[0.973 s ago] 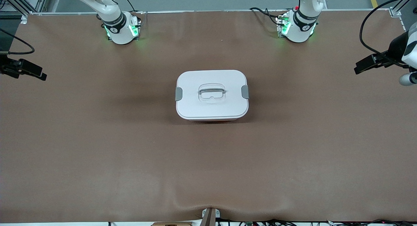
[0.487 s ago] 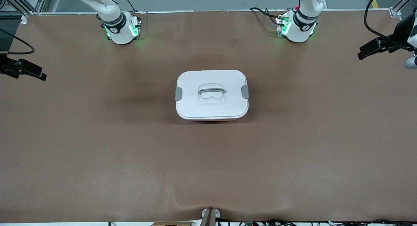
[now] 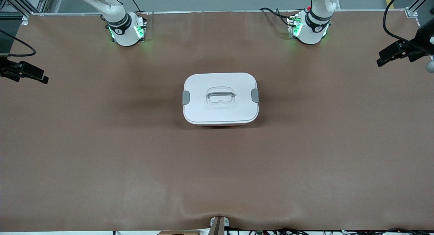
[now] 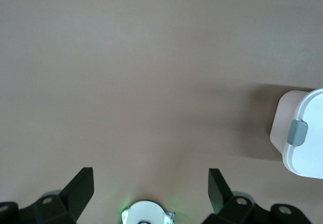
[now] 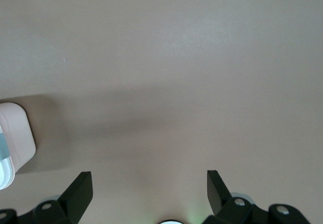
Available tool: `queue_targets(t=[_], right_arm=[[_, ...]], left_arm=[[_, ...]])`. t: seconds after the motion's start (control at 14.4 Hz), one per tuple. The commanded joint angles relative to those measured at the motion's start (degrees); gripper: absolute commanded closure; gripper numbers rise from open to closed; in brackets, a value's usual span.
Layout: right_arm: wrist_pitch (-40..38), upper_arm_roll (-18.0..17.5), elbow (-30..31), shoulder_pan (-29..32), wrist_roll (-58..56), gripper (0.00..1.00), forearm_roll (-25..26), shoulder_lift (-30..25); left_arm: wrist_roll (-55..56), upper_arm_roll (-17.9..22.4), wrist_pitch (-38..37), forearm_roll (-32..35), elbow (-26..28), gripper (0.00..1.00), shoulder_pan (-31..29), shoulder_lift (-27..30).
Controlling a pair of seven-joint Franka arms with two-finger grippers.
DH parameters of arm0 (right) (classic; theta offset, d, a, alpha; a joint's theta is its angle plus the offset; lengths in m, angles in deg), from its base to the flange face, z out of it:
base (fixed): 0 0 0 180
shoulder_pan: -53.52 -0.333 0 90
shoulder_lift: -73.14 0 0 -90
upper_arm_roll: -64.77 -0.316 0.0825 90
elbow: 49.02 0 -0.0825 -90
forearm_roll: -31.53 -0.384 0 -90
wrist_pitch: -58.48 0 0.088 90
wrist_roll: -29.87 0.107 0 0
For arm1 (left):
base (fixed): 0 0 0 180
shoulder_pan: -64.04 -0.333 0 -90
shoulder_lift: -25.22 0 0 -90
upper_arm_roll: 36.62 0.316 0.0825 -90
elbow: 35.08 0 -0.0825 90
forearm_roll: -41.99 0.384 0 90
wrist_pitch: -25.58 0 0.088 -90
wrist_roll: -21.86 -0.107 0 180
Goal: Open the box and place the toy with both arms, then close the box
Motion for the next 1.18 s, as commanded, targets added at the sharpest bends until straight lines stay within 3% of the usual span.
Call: queue_targets(t=[0.0, 0.49, 1.11], right_arm=[[-0.28, -0.61, -0.7, 0.65, 0.63, 0.0, 0.77, -0.12], [-0.28, -0.7, -0.7, 0.65, 0.63, 0.0, 0.77, -0.12], [-0.28, -0.7, -0.7, 0.65, 0.63, 0.0, 0.77, -0.12]], left_arm=[[-1.72, 0.36, 2.25, -0.64, 2.32, 0.0, 0.13, 1.26], [4.77, 0.01, 3.05, -2.23, 2.93, 0.0, 0.57, 1.35], [5.14, -0.08, 3.49, -1.26, 2.93, 0.0, 0.66, 1.26]])
